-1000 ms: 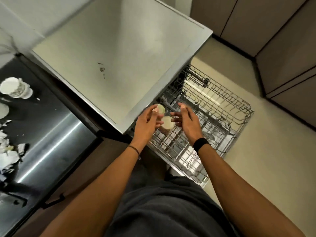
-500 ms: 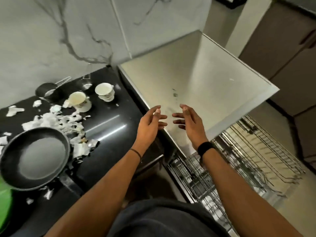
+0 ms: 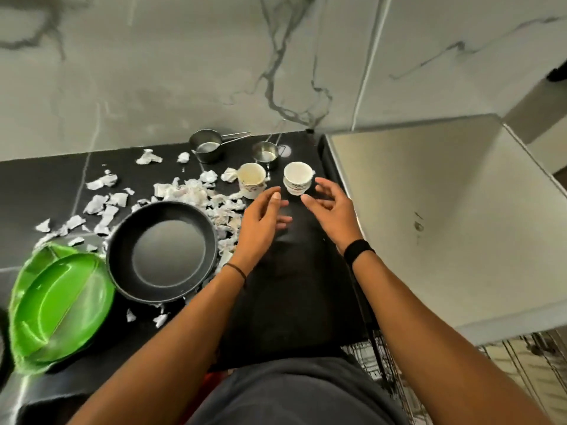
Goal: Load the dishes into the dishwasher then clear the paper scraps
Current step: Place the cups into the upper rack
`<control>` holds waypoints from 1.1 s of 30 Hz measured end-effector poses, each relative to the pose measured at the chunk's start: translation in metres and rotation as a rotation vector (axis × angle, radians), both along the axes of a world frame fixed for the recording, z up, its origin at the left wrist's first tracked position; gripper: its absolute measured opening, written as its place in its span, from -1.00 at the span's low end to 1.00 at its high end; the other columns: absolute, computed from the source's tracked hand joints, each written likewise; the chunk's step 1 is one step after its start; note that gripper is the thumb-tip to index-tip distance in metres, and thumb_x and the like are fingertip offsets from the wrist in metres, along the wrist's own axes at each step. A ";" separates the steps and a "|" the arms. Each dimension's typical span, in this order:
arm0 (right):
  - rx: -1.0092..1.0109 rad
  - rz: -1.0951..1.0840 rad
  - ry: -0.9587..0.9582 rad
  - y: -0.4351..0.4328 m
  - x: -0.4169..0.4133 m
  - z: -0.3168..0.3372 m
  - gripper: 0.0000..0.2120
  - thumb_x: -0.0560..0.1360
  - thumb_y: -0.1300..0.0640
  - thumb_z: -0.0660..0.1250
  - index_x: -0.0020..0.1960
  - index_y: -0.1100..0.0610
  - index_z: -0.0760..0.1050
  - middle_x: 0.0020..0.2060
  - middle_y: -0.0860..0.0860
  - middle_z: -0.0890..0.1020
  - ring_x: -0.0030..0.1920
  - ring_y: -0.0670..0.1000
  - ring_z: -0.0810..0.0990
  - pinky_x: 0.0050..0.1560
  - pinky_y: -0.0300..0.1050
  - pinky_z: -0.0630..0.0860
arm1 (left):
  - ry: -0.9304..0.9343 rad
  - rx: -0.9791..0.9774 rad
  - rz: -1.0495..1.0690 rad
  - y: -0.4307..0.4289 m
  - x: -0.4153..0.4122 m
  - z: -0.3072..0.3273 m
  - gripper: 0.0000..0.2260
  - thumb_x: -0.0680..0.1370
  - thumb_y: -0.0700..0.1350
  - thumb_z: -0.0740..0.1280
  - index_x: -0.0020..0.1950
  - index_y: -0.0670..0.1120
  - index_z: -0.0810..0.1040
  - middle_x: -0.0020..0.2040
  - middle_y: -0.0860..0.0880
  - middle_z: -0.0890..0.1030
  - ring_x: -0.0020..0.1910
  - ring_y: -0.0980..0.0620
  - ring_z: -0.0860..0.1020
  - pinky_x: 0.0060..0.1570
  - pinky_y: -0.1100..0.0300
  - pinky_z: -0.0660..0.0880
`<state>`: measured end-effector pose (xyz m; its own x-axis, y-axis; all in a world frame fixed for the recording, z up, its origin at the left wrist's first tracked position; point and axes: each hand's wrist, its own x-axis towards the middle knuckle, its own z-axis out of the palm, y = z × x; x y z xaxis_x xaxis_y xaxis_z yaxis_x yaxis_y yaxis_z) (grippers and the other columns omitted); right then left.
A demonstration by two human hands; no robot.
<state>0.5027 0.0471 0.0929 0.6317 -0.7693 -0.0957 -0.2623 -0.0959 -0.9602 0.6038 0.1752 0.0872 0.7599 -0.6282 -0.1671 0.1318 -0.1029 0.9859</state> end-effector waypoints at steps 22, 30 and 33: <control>-0.050 -0.123 0.076 -0.021 -0.006 -0.018 -0.34 0.39 -0.01 0.61 0.39 0.02 0.40 0.18 -0.14 0.55 0.18 -0.13 0.51 0.17 -0.34 0.44 | -0.194 0.061 -0.164 -0.023 0.002 0.003 -0.66 0.66 0.03 0.33 0.44 0.07 0.49 0.31 0.04 0.59 0.12 0.02 0.67 0.08 0.01 0.65; -0.066 -0.403 0.043 -0.001 -0.149 -0.001 -0.40 0.41 0.07 0.60 0.36 0.00 0.41 0.26 -0.10 0.58 0.24 -0.09 0.58 0.25 -0.12 0.57 | -0.115 -0.083 -0.623 -0.075 -0.100 -0.003 -0.61 0.63 -0.18 0.35 0.47 -0.11 0.48 0.33 -0.05 0.61 0.30 0.01 0.58 0.29 -0.06 0.55; -0.049 -0.532 0.033 0.007 -0.206 0.001 -0.37 0.39 0.11 0.61 0.35 0.02 0.39 0.27 -0.04 0.58 0.23 -0.08 0.59 0.26 -0.07 0.58 | -0.048 -0.109 -0.748 -0.084 -0.151 0.000 -0.68 0.65 -0.21 0.35 0.41 -0.05 0.52 0.29 -0.01 0.62 0.26 0.10 0.59 0.18 0.10 0.60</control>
